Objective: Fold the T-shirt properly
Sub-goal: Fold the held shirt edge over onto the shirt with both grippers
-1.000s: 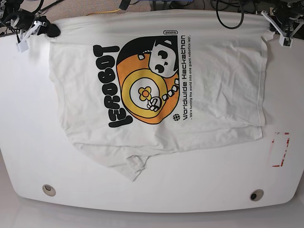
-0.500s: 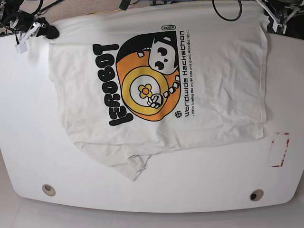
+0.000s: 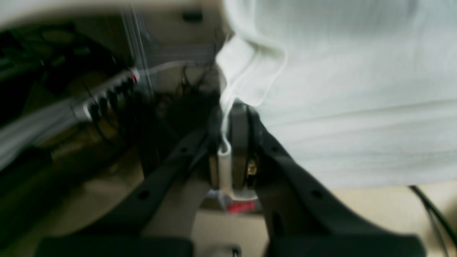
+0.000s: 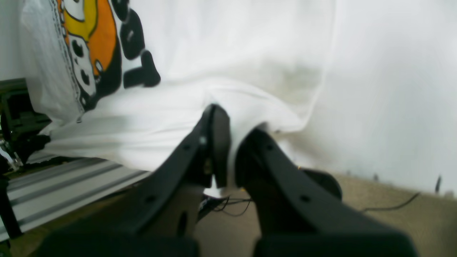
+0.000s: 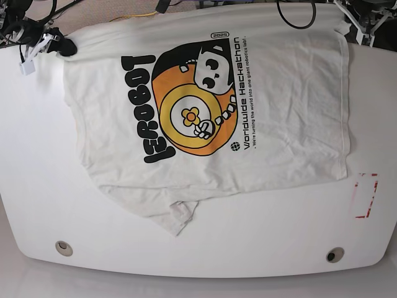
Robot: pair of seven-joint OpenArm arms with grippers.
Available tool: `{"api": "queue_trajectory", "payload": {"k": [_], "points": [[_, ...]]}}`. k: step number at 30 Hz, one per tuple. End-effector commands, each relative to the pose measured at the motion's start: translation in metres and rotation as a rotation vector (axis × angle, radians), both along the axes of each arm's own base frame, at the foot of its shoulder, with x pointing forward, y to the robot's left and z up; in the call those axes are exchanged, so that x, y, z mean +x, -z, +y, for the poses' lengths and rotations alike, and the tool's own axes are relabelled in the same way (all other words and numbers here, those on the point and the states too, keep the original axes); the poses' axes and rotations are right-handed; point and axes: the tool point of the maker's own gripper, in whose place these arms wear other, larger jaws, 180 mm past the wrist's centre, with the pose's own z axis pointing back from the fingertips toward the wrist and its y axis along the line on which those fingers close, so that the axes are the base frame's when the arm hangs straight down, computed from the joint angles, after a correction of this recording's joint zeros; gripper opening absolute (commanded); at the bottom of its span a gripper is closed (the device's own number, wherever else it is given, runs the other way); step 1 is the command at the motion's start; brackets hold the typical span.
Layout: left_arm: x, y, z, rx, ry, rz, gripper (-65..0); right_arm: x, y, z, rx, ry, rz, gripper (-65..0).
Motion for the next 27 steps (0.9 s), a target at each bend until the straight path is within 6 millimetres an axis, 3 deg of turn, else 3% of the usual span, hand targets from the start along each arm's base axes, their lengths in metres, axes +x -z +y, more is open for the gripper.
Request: {"api": "queue_trajectory", "payload": {"k": [1, 9, 18, 27], "points": [[0.013, -0.012, 0.016, 0.068, -0.005, -0.03, -65.0, 0.021, -0.015, -0.01, -0.022, 0.027, -0.08, -65.0], [0.063, -0.024, 0.017, 0.072, -0.008, -0.159, -65.0, 0.057, -0.026, -0.002, 0.0, 0.033, -0.178, -65.0], [0.099, -0.042, 0.029, 0.104, 0.001, -0.239, -65.0, 0.107, -0.046, 0.01, 0.027, 0.008, -0.296, -65.0], [0.151, -0.069, 0.034, 0.134, 0.049, -0.35, -65.0, 0.128, -0.03, 0.012, 0.071, 0.026, -0.261, -65.0]]}}
